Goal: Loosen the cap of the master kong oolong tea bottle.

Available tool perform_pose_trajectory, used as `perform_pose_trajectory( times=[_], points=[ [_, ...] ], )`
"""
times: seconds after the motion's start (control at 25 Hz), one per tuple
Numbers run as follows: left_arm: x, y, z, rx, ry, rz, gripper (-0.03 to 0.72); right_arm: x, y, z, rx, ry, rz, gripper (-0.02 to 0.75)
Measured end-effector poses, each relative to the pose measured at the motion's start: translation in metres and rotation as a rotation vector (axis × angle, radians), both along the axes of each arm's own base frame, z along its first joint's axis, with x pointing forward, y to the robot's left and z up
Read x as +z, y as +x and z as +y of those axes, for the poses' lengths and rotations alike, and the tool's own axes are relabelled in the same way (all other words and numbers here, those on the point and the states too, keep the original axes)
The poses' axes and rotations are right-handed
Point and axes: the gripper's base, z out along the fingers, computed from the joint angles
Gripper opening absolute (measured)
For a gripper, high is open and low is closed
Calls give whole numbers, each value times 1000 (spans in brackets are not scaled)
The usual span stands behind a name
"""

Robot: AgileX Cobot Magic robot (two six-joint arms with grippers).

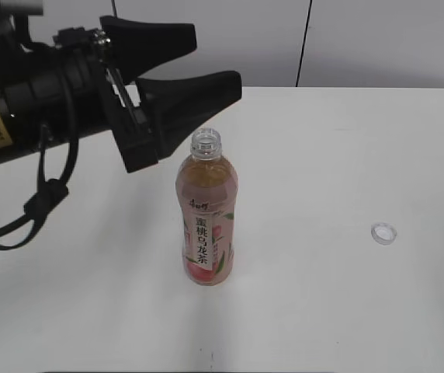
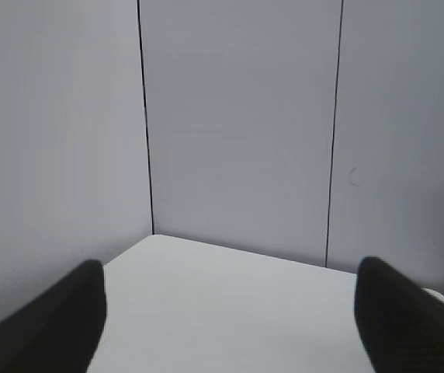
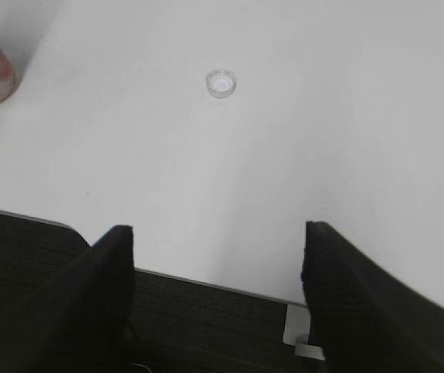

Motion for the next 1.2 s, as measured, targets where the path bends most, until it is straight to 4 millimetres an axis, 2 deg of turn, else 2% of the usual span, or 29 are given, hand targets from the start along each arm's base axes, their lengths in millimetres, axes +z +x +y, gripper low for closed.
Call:
perform_pose_trajectory(
  times=[0.24,0.52,0.8,1.2],
  points=[
    [41,-24,16,58,38,-29,591,0,0,0,38,-44,-14,514],
    [68,-49,32,105,50,-5,591,0,0,0,45,-52,-17,513],
    [81,-69,42,103,68,6,591,0,0,0,46,-53,-17,513],
    [79,-71,45,124,110,2,589,0,0,0,47,-54,-18,513]
  ],
)
